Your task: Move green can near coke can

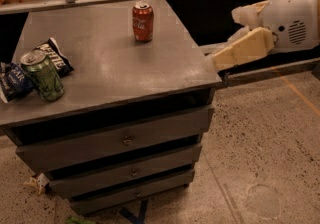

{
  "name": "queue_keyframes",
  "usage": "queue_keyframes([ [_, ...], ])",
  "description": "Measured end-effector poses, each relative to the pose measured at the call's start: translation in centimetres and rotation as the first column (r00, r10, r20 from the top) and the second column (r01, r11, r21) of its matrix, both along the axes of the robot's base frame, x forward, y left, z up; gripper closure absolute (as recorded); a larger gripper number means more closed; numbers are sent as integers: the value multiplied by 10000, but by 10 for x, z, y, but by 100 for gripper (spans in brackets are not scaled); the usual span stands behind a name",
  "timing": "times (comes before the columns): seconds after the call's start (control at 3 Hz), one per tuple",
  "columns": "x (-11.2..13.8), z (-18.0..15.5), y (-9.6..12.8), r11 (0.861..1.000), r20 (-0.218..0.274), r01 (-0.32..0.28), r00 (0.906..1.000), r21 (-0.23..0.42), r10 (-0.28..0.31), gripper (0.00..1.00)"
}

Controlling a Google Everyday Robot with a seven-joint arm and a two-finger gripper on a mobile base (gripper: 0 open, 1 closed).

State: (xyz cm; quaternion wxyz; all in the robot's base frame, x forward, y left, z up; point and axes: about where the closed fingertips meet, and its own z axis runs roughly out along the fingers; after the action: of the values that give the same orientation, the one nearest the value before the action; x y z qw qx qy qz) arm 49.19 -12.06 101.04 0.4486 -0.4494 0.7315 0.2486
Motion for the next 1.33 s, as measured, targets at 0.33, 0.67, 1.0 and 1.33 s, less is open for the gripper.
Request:
queue_keyframes([
  [0.33, -13, -37, 37, 9965, -238, -808, 9964, 237, 813, 0],
  [0.67, -24, -67, 78, 9850, -300, -1648, 9856, 517, 1665, 0],
  [1.0, -31, -93, 110, 9847, -171, -1701, 9851, 383, 1709, 0],
  [1.33, -38, -111, 132, 9957, 148, -912, 9957, 172, 909, 0],
])
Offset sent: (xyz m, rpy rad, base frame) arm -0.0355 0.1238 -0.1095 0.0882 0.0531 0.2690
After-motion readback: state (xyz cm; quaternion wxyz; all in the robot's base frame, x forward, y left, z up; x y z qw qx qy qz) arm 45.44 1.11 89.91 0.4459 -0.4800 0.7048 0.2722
